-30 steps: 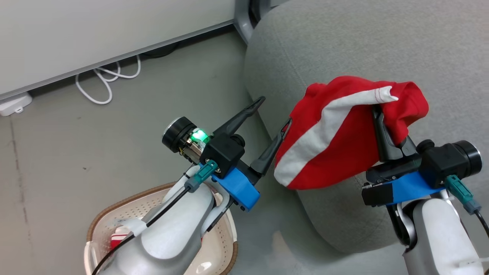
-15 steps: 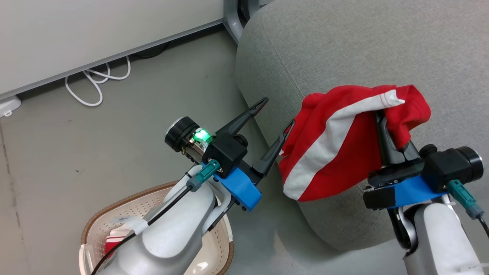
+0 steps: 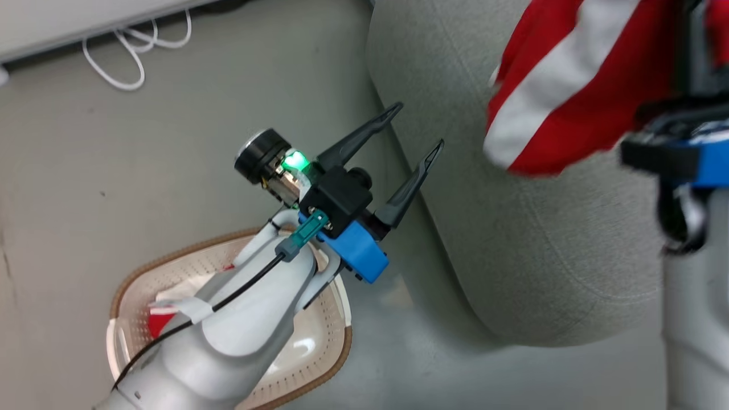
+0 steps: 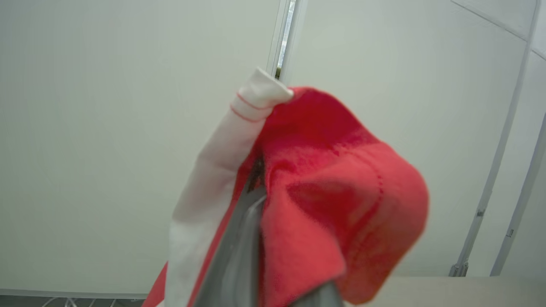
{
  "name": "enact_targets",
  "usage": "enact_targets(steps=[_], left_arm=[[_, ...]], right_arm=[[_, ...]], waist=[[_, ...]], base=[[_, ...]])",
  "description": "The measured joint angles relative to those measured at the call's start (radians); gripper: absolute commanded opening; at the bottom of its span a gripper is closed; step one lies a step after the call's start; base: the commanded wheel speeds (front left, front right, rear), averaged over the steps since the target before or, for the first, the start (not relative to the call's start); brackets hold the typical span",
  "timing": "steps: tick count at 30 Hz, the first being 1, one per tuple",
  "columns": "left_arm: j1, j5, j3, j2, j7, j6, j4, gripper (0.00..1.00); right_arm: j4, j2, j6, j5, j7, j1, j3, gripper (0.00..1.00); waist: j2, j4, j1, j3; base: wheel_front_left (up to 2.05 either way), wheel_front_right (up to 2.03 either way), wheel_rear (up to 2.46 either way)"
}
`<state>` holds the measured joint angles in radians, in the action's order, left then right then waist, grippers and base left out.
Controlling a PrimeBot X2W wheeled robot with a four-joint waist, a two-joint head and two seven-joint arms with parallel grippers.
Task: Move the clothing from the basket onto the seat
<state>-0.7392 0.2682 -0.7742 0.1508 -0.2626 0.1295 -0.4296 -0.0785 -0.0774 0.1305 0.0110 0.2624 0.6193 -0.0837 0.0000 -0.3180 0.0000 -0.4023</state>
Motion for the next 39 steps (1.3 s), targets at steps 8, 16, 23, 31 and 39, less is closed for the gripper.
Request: enact_targets(steps=[8, 16, 23, 31, 39], left_arm=[[-0.127, -0.038, -0.033, 0.019, 0.02, 0.0, 0.029, 1.0], [-0.199, -0.065, -0.038, 0.047, 0.037, 0.0, 0.064, 1.0], [-0.212, -0.068, -0.042, 0.063, 0.042, -0.006, 0.083, 1.0], [-0.212, -0.066, -0.043, 0.077, 0.041, -0.007, 0.091, 1.0], [-0.216, -0.057, -0.048, 0.079, 0.041, -0.015, 0.095, 1.0]], right_arm=[[0.075, -0.106, 0.0, 0.008, 0.0, 0.284, -0.181, 0.0], [0.07, -0.245, 0.0, 0.002, 0.0, 0.428, -0.311, 0.0], [-0.074, -0.357, 0.0, 0.008, 0.0, 0.442, -0.394, 0.0], [-0.257, -0.384, 0.0, 0.004, 0.0, 0.373, -0.447, 0.0], [-0.452, -0.325, 0.0, 0.001, 0.0, 0.316, -0.451, 0.0]], waist=[[0.0, 0.037, 0.0001, -0.174], [0.0, 0.066, 0.0002, -0.344], [0.0, 0.074, 0.0002, -0.429], [0.0002, 0.077, 0.0001, -0.444], [0.0002, 0.08, 0.0001, -0.435]], base=[[0.0, 0.0, 0.0], [0.0, 0.0, 0.0], [0.0, 0.0, 0.0], [0.0, 0.0, 0.0], [0.0, 0.0, 0.0]])
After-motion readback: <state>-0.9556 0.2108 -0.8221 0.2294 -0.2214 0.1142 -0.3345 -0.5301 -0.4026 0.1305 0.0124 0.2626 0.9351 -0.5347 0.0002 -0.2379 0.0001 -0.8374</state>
